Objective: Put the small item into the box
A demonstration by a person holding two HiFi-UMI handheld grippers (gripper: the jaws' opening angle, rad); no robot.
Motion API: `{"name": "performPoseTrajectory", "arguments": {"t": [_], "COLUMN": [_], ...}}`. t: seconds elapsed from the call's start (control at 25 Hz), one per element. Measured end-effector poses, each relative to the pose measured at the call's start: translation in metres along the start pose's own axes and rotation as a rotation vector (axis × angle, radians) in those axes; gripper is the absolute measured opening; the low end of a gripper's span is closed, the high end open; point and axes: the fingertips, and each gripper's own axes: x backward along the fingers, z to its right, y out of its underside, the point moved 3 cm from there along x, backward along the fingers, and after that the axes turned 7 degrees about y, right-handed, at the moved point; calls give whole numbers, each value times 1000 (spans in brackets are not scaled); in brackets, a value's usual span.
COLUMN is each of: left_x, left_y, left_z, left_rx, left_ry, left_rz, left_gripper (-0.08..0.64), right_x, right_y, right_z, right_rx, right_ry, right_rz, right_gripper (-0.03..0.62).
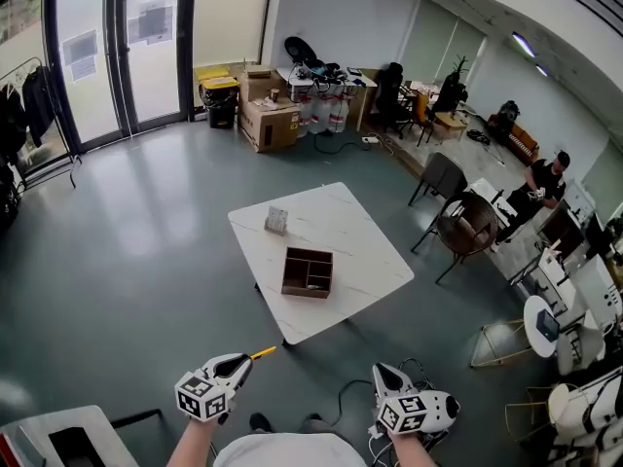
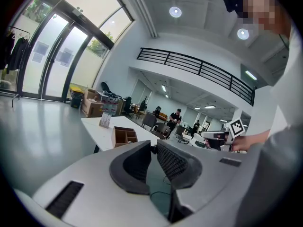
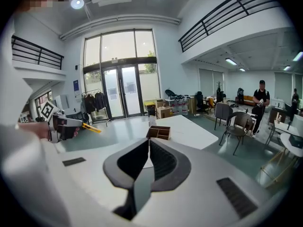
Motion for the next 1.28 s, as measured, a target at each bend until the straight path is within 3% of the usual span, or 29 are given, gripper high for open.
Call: {"name": "performPoseTrajectory", "arguments": {"t": [0.4, 0.6, 1.28], "left_x": [10, -7, -74], "left_y": [1, 2, -34], "left_z": [-22, -33, -67], "left_rx": [1, 0, 7], "left_ry": [21, 21, -56], "left_rz": [-15, -19, -54], "left_gripper": [51, 51, 51], "right_x": [14, -5, -121], "right_y": [11, 17, -18], "right_z": [-11, 2, 36], "right_rx": [-1, -53, -74], "right_ry": [44, 55, -68], "right_rz": [-37, -47, -76], "right_gripper": [29, 29, 29]}}
